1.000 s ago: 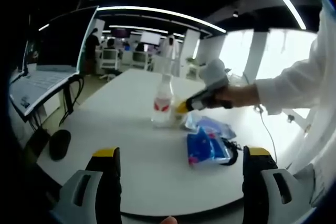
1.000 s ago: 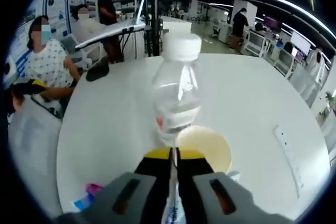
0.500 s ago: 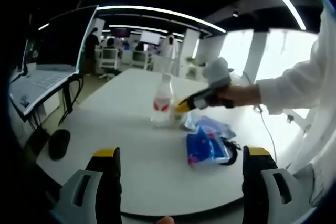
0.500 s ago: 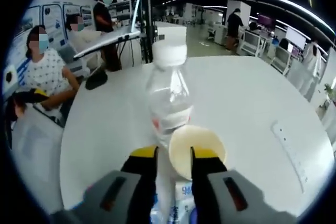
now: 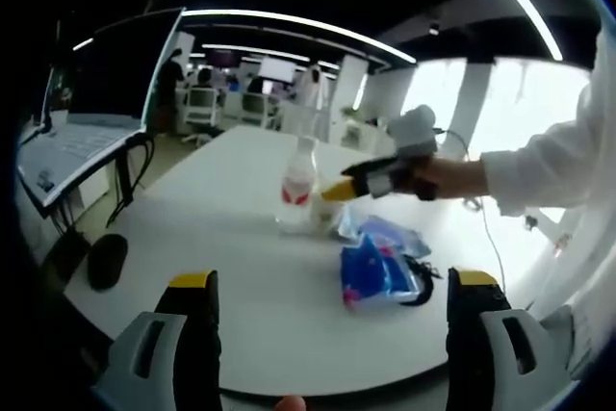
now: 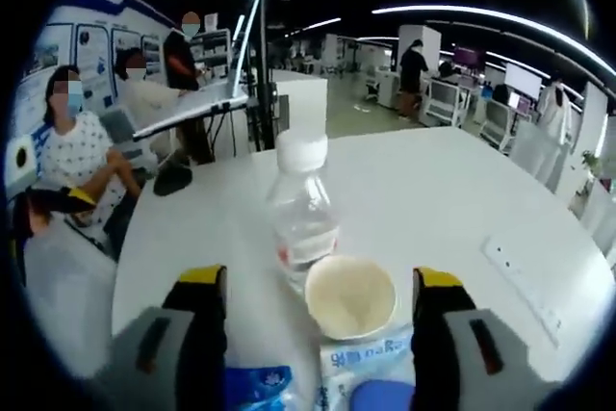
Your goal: Arrange the tabletop items into an orderly group along one side of the table until the central work area is clear of visible clutter.
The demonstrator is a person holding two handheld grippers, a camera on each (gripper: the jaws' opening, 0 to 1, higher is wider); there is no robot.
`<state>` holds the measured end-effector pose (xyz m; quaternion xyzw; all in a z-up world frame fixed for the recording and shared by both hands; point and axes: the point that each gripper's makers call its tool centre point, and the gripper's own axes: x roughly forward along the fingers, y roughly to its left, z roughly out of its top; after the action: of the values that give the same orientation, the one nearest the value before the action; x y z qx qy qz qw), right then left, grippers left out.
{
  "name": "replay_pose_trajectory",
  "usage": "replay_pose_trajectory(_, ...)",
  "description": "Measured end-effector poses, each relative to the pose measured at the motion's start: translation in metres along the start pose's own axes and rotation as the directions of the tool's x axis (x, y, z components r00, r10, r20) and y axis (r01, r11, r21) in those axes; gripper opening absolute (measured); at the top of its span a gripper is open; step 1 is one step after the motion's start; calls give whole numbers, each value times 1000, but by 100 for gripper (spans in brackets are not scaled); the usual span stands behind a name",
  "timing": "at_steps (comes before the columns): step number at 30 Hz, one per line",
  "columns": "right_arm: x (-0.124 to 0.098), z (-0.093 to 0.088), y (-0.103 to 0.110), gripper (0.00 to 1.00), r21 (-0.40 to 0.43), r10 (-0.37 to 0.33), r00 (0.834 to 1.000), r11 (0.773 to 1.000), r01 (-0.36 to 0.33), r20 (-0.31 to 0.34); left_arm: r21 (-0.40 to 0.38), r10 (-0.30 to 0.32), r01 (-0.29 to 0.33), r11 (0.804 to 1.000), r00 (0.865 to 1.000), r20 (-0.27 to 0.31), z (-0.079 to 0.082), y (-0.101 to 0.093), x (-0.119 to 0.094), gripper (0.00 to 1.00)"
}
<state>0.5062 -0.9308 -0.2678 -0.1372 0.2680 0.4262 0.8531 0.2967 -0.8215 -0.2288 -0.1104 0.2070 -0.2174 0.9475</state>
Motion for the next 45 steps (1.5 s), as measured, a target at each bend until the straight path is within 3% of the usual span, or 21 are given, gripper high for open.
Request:
replay_pose_trajectory(12, -9, -9, -2, 81, 13, -1, 1000, 1000, 2, -22, 7, -8, 8, 1000, 1000, 5, 0, -1, 0, 95)
replay_pose_trajectory(32, -49, -21, 3, 76, 57, -32, 999, 998, 33, -12, 25, -27, 27, 999, 1000, -5, -2, -7, 0, 95)
replay_pose_trajectory(45, -85, -51, -14, 71, 103, -90, 996, 990, 93, -25, 57, -43, 45, 997, 998, -42, -8, -12, 1, 93)
